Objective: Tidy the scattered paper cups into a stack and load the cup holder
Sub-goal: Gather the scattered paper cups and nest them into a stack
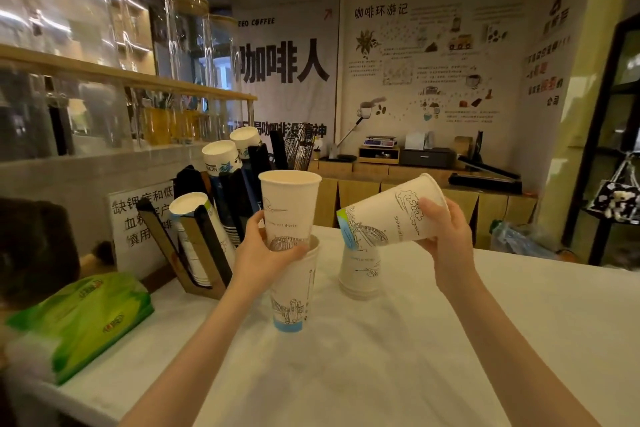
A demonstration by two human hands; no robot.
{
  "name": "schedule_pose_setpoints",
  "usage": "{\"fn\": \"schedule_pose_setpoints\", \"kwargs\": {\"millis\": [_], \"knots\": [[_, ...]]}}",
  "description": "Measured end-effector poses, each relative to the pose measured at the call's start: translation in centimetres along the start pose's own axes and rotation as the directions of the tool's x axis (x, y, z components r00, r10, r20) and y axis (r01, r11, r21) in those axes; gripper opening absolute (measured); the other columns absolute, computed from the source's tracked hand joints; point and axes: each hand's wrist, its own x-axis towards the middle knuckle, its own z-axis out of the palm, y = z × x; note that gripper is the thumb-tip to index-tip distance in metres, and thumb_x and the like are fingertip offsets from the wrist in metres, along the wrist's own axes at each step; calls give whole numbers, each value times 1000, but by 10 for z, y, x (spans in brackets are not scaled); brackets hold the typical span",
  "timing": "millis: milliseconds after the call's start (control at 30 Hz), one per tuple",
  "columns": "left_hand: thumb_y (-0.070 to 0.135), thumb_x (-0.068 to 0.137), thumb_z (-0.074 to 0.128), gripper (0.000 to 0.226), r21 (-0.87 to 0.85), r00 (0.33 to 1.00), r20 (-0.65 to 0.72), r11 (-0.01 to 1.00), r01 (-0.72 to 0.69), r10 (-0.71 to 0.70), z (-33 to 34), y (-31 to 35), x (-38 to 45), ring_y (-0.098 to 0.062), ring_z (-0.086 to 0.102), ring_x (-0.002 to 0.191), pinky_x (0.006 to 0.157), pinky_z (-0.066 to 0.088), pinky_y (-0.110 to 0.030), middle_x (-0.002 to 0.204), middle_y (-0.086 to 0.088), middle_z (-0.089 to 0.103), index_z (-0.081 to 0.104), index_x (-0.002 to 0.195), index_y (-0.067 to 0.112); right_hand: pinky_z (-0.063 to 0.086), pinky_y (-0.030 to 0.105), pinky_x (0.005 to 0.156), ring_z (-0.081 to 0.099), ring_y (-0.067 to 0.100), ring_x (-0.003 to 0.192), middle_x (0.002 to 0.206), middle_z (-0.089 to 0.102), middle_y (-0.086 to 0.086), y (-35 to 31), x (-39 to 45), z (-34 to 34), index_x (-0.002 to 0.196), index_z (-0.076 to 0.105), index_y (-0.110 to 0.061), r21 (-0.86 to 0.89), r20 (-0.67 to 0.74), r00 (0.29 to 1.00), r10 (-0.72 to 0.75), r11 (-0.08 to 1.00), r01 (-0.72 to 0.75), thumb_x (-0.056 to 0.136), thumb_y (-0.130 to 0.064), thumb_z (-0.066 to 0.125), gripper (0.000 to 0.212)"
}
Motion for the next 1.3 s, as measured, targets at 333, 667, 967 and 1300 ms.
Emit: {"fn": "schedule_pose_setpoints", "kwargs": {"millis": [333,667,967,1300], "knots": [[44,59,76,101,-77,1000,-16,997,-11,10,2,-16,-11,-23,46,125,100,45,-49,142,-3,44,19,141,30,54,10,62,56,7,99,121,50,0,-23,3,74,133,34,-20,-115,46,960,-278,953,281,81,-27,66,61],[47,60,76,94,-69,998,-40,996,-53,50,4,-26,-9,-15,50,117,98,47,-44,135,2,51,26,138,30,43,37,100,43,21,126,141,45,1,25,8,127,143,25,-25,-672,611,773,169,628,394,65,-52,72,95],[26,58,83,105,22,998,69,1000,3,-4,29,-64,-18,-18,42,124,102,44,-42,130,7,42,13,136,38,38,35,104,37,14,130,145,40,-4,51,-4,115,141,31,-26,-659,595,785,172,664,354,64,-52,74,92],[40,56,81,111,236,962,269,971,-26,-40,20,-91,-14,-14,35,131,108,37,-39,143,8,36,8,140,38,50,39,94,45,11,114,126,50,-7,69,-11,97,127,45,-28,-604,444,895,43,752,263,64,-50,75,74]]}}
